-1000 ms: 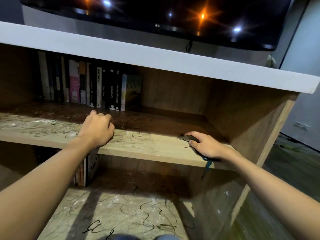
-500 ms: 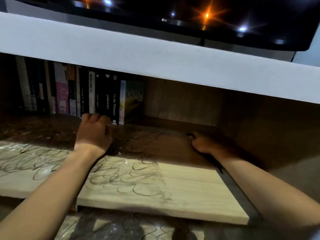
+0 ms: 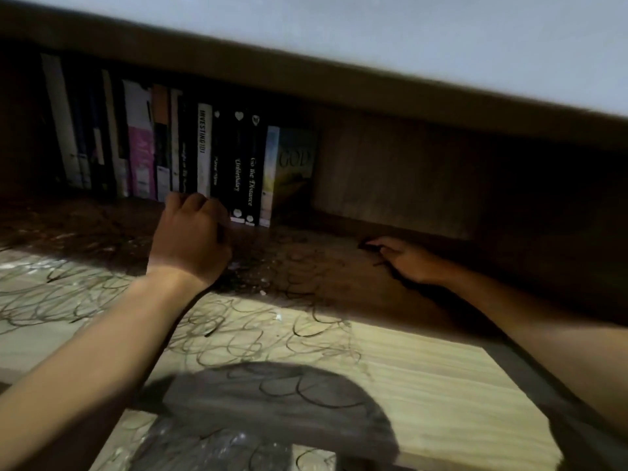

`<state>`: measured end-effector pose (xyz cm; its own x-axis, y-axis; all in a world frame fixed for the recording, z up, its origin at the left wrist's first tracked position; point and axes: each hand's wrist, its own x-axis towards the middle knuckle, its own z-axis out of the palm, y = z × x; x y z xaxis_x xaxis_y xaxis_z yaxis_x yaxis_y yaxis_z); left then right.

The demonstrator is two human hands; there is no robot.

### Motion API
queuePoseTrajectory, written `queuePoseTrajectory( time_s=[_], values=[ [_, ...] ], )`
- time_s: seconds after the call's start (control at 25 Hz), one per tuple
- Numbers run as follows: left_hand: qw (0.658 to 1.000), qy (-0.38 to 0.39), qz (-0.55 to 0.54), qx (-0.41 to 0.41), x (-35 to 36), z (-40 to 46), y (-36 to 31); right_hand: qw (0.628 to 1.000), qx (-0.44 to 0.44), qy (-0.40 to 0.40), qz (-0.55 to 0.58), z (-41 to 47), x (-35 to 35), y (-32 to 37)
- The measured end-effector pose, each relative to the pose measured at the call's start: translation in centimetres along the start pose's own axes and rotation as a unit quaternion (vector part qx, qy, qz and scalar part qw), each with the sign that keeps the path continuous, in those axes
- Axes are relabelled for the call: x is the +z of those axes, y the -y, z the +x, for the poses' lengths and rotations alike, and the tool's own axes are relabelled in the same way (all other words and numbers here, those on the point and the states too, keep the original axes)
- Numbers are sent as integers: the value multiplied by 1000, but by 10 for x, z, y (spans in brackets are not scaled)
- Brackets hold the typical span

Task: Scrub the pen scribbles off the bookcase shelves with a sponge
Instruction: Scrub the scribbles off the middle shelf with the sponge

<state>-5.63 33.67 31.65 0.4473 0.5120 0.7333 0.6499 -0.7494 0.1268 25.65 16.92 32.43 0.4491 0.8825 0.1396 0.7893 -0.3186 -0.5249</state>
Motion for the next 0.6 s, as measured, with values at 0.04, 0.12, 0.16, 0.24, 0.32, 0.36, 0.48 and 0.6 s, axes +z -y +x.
queuePoseTrajectory(
  time_s=[0.04, 0.12, 0.16, 0.24, 0.32, 0.36, 0.48, 0.6],
  values=[
    [1000, -2, 6, 8, 3, 1, -3, 999, 40, -3, -13, 12, -4, -2],
    [1000, 9, 2, 25, 8, 3, -7, 993, 69, 12, -92, 32, 4, 11],
    [999, 13, -5, 30, 9, 5, -8, 991, 47, 16, -125, 35, 12, 25],
    [1000, 4, -6, 16, 8, 5, -7, 989, -41, 36, -139, 22, 31, 51],
    [1000, -12, -13, 2, 7, 5, -4, 986, -123, 76, -81, -6, 31, 55],
    [1000, -16, -14, 7, 7, 4, -3, 983, -150, 98, -40, -21, 25, 51],
    [999, -33, -14, 21, 8, 3, -4, 986, -145, 78, -18, -21, 2, 10],
    [999, -23, -25, 32, 9, 3, -6, 1000, -2, 25, -3, 16, -3, -7]
  ],
)
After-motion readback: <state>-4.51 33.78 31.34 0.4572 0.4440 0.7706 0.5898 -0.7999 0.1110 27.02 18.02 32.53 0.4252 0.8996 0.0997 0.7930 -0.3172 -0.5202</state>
